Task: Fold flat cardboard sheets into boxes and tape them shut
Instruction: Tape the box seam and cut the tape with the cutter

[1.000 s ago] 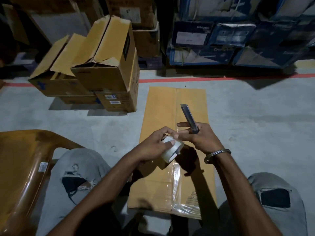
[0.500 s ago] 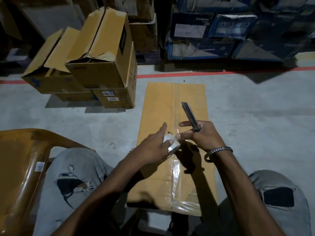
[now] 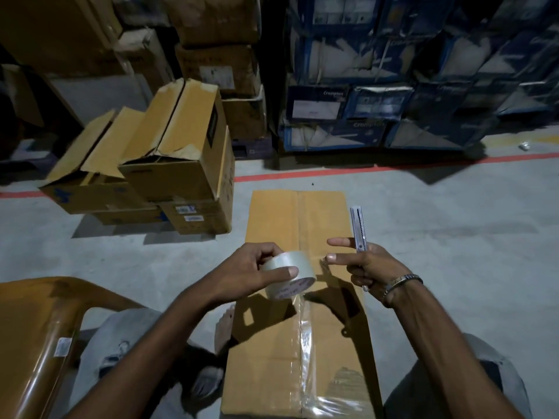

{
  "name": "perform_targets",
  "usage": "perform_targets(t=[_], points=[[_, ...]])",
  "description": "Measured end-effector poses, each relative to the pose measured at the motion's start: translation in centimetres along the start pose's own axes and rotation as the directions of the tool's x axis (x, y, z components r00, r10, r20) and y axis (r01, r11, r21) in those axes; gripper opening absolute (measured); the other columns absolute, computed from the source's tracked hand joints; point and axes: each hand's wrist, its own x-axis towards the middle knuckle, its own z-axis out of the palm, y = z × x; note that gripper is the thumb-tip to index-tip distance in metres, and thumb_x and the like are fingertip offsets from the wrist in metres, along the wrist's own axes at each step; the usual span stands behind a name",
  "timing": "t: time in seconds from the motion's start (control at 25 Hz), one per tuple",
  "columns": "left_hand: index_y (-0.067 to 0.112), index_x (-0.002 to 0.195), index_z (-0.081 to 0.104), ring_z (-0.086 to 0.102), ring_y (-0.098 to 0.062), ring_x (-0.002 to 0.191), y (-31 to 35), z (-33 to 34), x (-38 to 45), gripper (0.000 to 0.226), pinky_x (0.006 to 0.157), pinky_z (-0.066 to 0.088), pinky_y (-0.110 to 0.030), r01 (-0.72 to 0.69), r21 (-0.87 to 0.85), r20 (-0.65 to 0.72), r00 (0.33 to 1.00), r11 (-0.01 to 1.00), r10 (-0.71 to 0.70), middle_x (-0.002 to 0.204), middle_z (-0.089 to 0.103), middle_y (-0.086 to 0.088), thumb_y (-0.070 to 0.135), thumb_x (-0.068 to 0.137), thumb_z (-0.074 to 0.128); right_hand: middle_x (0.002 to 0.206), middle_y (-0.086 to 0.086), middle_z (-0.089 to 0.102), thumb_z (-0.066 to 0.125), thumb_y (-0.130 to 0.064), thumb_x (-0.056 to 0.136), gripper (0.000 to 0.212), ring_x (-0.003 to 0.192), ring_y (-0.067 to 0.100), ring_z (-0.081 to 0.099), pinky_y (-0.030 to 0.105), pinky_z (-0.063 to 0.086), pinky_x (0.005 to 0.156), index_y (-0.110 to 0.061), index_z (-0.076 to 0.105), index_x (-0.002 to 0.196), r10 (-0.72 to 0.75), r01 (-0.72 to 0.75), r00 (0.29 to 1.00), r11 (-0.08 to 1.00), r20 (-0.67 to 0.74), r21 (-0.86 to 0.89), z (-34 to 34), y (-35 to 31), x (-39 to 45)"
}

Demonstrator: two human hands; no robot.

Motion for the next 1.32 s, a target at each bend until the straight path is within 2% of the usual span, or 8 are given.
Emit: perform_targets(t=[0.16, 0.24, 0.4, 0.6, 0.84, 1.0, 1.16, 1.32], points=[[0.022, 0.087, 0.071, 0.071, -0.017, 0.087, 1.6, -3.3, 3.1, 0.026, 0.076, 0.057, -0.040, -0.108, 0.160, 0.054, 0.993, 0.981, 0.101, 0.090, 0.074, 0.001, 0.043, 0.082, 0.085, 0.110, 0.020, 0.076, 0.088, -0.009, 0.075, 0.052, 0.048, 0.009, 0.019, 0.023, 0.018, 0.043, -0.015, 0.071, 0.124, -0.034, 0.034, 0.999, 0.999, 0.004, 0.004, 0.0, -2.1, 1.8], [0.020, 0.085, 0.071, 0.070, -0.016, 0.084, 1.3, -4.8, 5.2, 0.027, 0.069, 0.055, -0.037, -0.149, 0.200, 0.058, 0.988, 0.968, 0.140, 0.088, 0.073, 0.001, 0.042, 0.080, 0.087, 0.111, 0.020, 0.076, 0.088, -0.010, 0.074, 0.052, 0.048, 0.009, 0.020, 0.023, 0.020, 0.042, -0.015, 0.071, 0.123, -0.063, 0.063, 0.998, 0.998, -0.005, 0.013, -0.4, -3.2, 3.3], [0.019, 0.080, 0.072, 0.069, -0.011, 0.072, -1.6, -9.0, 9.8, 0.037, 0.060, 0.054, -0.032, -0.089, 0.284, -0.131, 0.983, 0.955, 0.130, 0.081, 0.072, 0.001, 0.052, 0.073, 0.087, 0.103, 0.015, 0.076, 0.089, -0.009, 0.069, 0.056, 0.052, 0.009, 0.022, 0.022, 0.021, 0.042, -0.012, 0.071, 0.122, -0.089, 0.104, 0.978, 0.992, -0.187, 0.072, -4.4, -5.3, 7.8], [0.014, 0.095, 0.077, 0.077, -0.020, 0.083, -6.3, -14.7, 15.9, 0.050, 0.069, 0.066, -0.040, 0.067, 0.189, -0.279, 0.960, 0.980, -0.011, 0.092, 0.079, -0.002, 0.048, 0.062, 0.093, 0.119, 0.022, 0.073, 0.089, -0.007, 0.073, 0.054, 0.050, 0.009, 0.025, 0.021, 0.023, 0.041, -0.015, 0.069, 0.123, -0.128, 0.170, 0.918, 0.982, -0.375, 0.082, -9.9, -6.1, 13.8], [0.019, 0.087, 0.071, 0.072, -0.015, 0.070, -11.6, -16.9, 22.9, 0.039, 0.047, 0.051, -0.015, 0.105, 0.214, -0.420, 0.908, 0.971, -0.006, 0.089, 0.074, -0.001, 0.045, 0.067, 0.092, 0.102, 0.013, 0.072, 0.094, -0.014, 0.068, 0.062, 0.049, 0.009, 0.029, 0.024, 0.028, 0.044, -0.020, 0.068, 0.123, -0.126, 0.161, 0.905, 0.986, -0.407, 0.052, -11.4, -6.0, 22.1], [0.017, 0.099, 0.076, 0.074, -0.005, 0.073, -15.1, -17.6, 26.5, 0.045, 0.052, 0.057, -0.019, 0.128, 0.229, -0.384, 0.923, 0.965, -0.032, 0.095, 0.076, 0.001, 0.048, 0.069, 0.089, 0.118, 0.025, 0.072, 0.094, -0.017, 0.070, 0.065, 0.048, 0.009, 0.030, 0.027, 0.029, 0.044, -0.022, 0.062, 0.126, -0.131, 0.138, 0.898, 0.990, -0.421, -0.014, -11.9, -5.2, 25.9], [0.015, 0.109, 0.077, 0.076, -0.021, 0.084, -16.8, -17.5, 28.9, 0.059, 0.071, 0.066, -0.044, 0.178, 0.240, -0.374, 0.924, 0.954, -0.078, 0.102, 0.076, -0.004, 0.054, 0.066, 0.089, 0.107, 0.020, 0.077, 0.089, -0.012, 0.077, 0.063, 0.046, 0.008, 0.030, 0.024, 0.031, 0.040, -0.018, 0.059, 0.132, -0.147, 0.144, 0.873, 0.989, -0.466, -0.041, -12.5, -5.1, 26.8], [0.016, 0.110, 0.077, 0.073, -0.021, 0.088, -17.1, -17.8, 29.7, 0.068, 0.071, 0.065, -0.042, 0.196, 0.294, -0.384, 0.921, 0.936, -0.072, 0.102, 0.075, -0.004, 0.064, 0.063, 0.086, 0.095, 0.010, 0.080, 0.086, -0.009, 0.078, 0.061, 0.047, 0.007, 0.030, 0.021, 0.030, 0.040, -0.014, 0.057, 0.131, -0.111, 0.102, 0.873, 0.994, -0.476, -0.044, -12.1, -4.6, 27.2]])
